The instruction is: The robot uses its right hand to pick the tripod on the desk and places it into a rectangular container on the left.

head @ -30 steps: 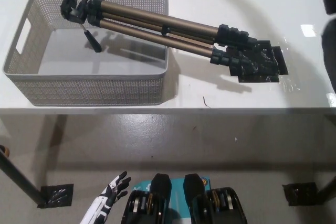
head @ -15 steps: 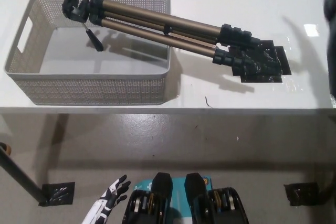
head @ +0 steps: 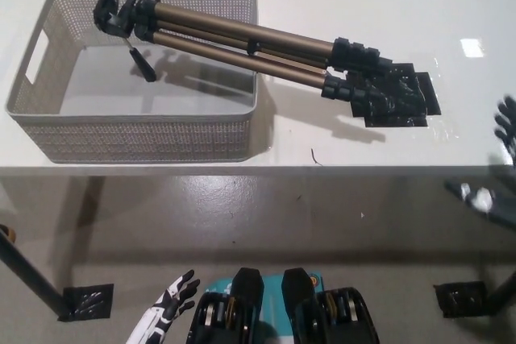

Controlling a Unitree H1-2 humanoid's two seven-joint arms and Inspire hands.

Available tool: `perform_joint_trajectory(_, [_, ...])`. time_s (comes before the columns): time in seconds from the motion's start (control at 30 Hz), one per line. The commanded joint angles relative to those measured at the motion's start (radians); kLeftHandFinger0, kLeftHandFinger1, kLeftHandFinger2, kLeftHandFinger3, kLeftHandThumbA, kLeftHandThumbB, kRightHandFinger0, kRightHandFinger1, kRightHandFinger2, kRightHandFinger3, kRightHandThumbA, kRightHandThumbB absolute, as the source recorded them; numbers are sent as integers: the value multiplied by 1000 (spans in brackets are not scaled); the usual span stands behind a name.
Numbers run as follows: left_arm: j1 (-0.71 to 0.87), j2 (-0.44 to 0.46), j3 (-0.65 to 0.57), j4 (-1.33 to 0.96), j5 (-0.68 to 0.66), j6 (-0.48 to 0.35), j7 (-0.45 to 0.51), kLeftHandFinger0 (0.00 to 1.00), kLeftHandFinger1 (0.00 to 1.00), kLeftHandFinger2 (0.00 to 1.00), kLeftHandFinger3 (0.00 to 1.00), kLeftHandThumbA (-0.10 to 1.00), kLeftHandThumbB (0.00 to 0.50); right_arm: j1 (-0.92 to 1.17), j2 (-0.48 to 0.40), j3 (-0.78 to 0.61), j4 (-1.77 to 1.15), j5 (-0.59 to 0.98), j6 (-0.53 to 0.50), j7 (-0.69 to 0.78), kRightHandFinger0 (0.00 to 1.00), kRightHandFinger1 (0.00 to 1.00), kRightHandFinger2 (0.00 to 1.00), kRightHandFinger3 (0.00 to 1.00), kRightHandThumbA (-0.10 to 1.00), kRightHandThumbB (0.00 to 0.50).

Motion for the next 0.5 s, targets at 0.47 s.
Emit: perform_joint_trajectory(0.47, [-30,28,27,-15,6,-35,2,1000,1000,1000,1000,1000,239,300,222,322,243,104,-378,126,1000,1000,1000,1000,1000,389])
